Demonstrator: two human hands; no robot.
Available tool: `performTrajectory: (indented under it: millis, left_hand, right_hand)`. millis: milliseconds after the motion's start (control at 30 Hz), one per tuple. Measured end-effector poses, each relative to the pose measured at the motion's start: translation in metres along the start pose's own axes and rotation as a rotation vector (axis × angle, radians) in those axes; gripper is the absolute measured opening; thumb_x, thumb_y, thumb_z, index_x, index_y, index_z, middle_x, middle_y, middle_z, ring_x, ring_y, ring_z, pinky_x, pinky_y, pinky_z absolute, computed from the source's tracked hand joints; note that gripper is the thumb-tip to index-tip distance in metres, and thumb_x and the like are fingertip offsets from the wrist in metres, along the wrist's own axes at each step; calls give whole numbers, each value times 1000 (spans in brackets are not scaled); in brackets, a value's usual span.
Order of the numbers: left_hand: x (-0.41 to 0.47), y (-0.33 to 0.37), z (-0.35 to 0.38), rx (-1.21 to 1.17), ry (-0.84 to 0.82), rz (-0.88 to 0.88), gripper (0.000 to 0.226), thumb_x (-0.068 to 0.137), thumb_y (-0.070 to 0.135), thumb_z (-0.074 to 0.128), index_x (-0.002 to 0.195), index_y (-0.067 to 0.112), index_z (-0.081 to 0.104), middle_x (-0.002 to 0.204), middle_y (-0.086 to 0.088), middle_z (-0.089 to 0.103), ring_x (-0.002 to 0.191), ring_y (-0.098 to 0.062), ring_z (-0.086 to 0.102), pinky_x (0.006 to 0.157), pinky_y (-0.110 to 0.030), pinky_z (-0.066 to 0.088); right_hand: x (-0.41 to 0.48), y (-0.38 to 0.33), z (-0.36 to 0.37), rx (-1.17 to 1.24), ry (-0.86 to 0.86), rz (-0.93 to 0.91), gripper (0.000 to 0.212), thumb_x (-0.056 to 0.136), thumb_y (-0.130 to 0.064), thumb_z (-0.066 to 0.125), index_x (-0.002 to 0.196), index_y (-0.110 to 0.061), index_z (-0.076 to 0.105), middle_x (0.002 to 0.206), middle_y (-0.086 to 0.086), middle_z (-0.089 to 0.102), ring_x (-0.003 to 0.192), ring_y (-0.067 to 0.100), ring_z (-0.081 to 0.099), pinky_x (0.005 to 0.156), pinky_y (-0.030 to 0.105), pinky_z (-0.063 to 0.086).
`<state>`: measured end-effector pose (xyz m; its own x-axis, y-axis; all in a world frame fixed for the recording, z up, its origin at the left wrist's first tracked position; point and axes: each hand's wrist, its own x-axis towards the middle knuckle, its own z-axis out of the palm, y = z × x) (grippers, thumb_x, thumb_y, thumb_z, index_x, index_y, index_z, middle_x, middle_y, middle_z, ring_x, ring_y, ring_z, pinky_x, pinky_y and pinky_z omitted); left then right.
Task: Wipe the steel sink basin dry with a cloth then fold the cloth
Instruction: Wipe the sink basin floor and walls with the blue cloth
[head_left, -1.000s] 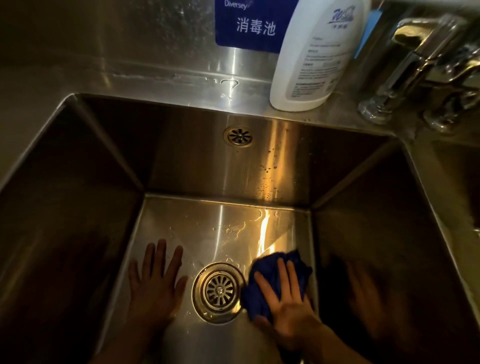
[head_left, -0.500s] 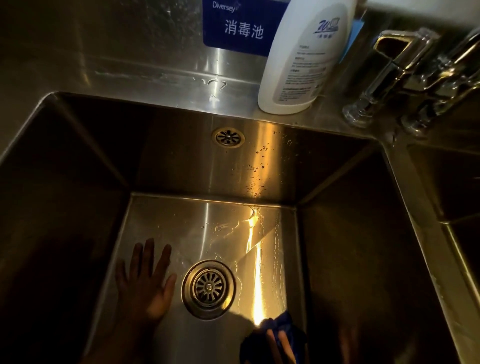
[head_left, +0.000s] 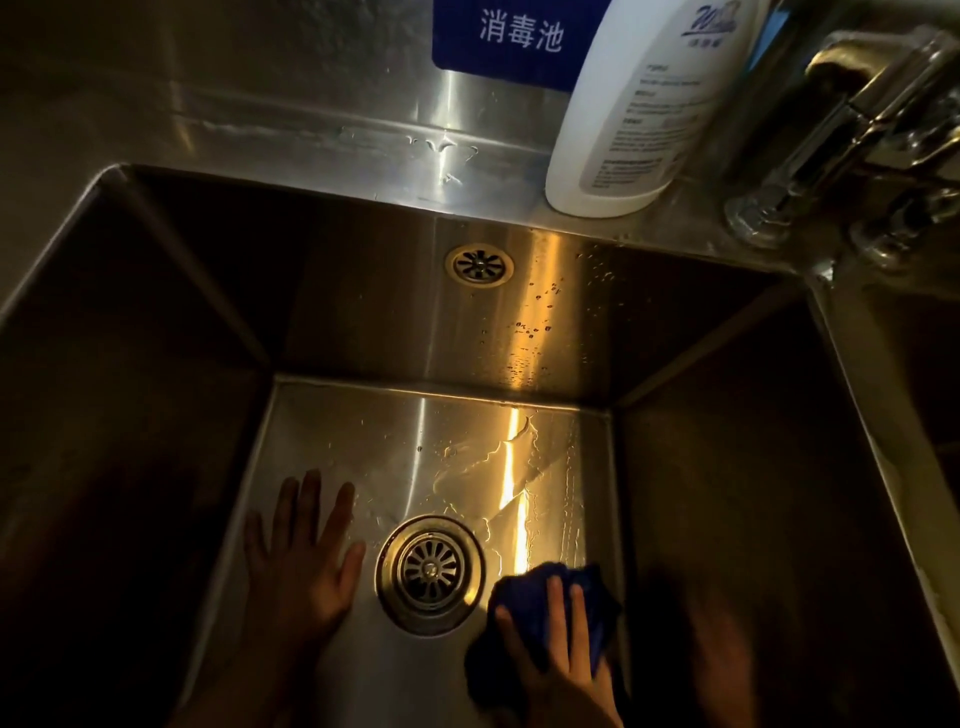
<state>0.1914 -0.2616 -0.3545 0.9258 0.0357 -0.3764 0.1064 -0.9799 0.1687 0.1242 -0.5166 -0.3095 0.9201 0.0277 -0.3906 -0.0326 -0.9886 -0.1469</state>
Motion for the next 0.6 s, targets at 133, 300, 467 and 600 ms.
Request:
performTrajectory:
  millis: [133, 300, 467, 600]
  left_hand:
    - [0, 2, 2, 6, 31, -7, 72, 90, 62, 3, 146, 28, 32, 156, -13, 25, 144, -33, 21, 107, -64, 22]
    - [-1, 3, -2, 15, 35, 2, 73, 90, 60, 3, 144, 25, 37, 153, -16, 30, 142, -35, 26, 105, -64, 24]
    - [3, -1, 7, 65, 43, -8, 71, 91, 59, 5, 145, 25, 35, 155, -15, 27, 142, -35, 24, 104, -63, 24]
    - [4, -3, 13, 79, 63, 3, 69, 91, 58, 8, 147, 27, 33, 157, -13, 23, 145, -34, 19, 106, -62, 20]
  right_hand:
    - [46, 14, -11, -214, -19, -68, 82, 65, -80, 48, 138, -42, 44, 141, 30, 42, 127, 50, 44, 79, 67, 49]
    - [129, 5, -24, -86, -64, -36, 70, 86, -75, 17, 146, -49, -9, 155, 19, -24, 141, 44, -23, 110, 68, 0]
    - [187, -1, -38, -37, 30, 49, 68, 87, -73, 18, 147, -46, 2, 158, 21, -6, 144, 43, -7, 111, 66, 5]
    - [189, 5, -33, -39, 63, 38, 69, 85, -76, 16, 146, -46, 3, 158, 21, -3, 143, 44, -5, 110, 66, 5]
